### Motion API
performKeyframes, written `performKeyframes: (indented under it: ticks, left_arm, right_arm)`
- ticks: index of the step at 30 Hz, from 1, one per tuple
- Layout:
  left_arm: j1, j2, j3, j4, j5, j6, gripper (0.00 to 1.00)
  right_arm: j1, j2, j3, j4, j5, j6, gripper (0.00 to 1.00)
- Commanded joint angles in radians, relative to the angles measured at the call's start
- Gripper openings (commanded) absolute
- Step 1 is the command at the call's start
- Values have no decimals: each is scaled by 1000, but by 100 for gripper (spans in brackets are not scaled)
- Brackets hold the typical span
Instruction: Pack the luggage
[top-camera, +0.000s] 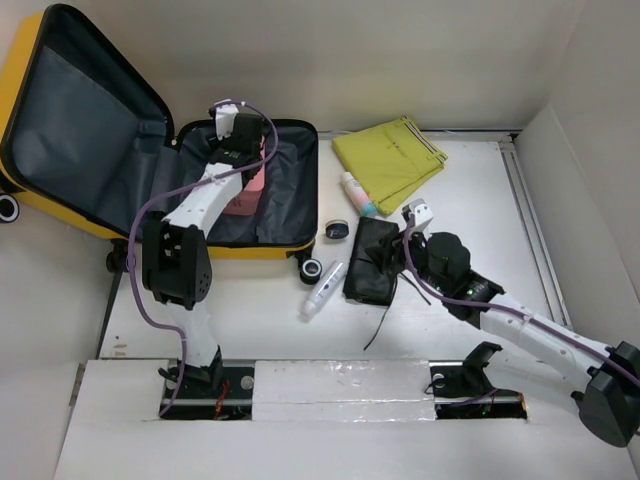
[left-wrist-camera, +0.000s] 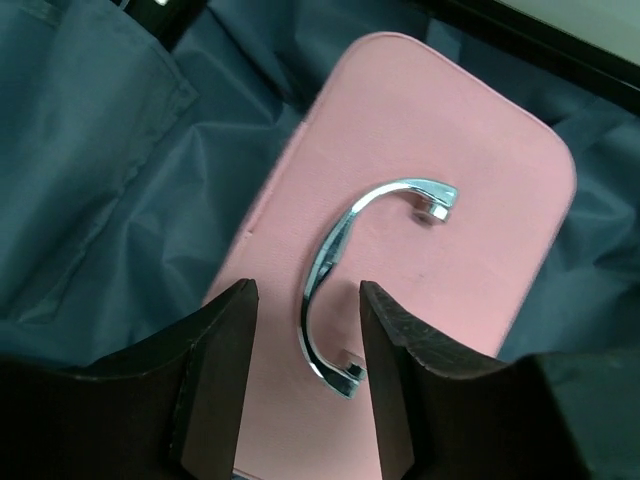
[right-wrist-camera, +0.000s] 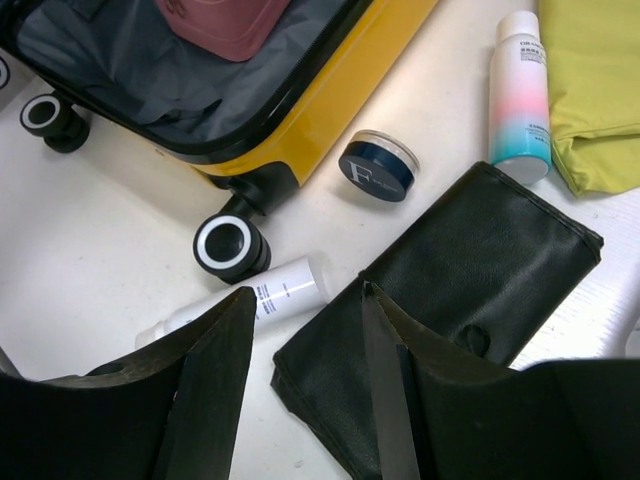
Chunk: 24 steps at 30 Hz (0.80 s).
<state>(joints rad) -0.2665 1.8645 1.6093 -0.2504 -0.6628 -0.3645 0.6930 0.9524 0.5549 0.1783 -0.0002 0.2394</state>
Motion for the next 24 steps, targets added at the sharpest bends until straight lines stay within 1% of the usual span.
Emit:
performKeyframes:
  ticks: [1, 2, 4, 6, 7, 9, 10, 11, 12, 16, 21, 24]
  left_arm:
    - [30, -39, -5, 13, -3, 27, 41]
    - [30, -28, -5, 4, -3, 36, 41]
    - [30, 16, 34, -10, 6, 45, 32]
    - [30, 44, 53, -21, 6, 45, 25]
    - [30, 65, 67, -21, 6, 45, 19]
    - [30, 79, 76, -21, 6, 55, 19]
    - [30, 79, 86, -21, 15, 55, 17]
    - [30, 79, 86, -30, 15, 64, 12]
    - [30, 79, 86, -30, 2, 64, 0]
    - [39, 42, 86, -30, -23, 97, 0]
    - [124, -40, 86, -50, -38, 140, 0]
    - [160, -59, 72, -59, -50, 176, 0]
  right_arm:
    - [-6, -15, -4, 47, -23, 0, 52]
    - [-6, -15, -4, 47, -23, 0, 52]
    - [-15, -24, -4, 47, -23, 0, 52]
    - [-15, -24, -4, 47, -23, 0, 52]
    - [-15, -24, -4, 47, -23, 0, 52]
    - [-15, -33, -4, 47, -23, 0, 52]
    - [-24, -33, -13, 47, -12, 0, 52]
    - [-24, -33, -13, 47, -12, 0, 52]
    - [-24, -33, -13, 47, -12, 0, 52]
    - [-24, -33, -13, 47, -12, 0, 52]
    - [-33, -43, -13, 47, -23, 0, 52]
    - [-33, -69, -13, 47, -23, 9, 52]
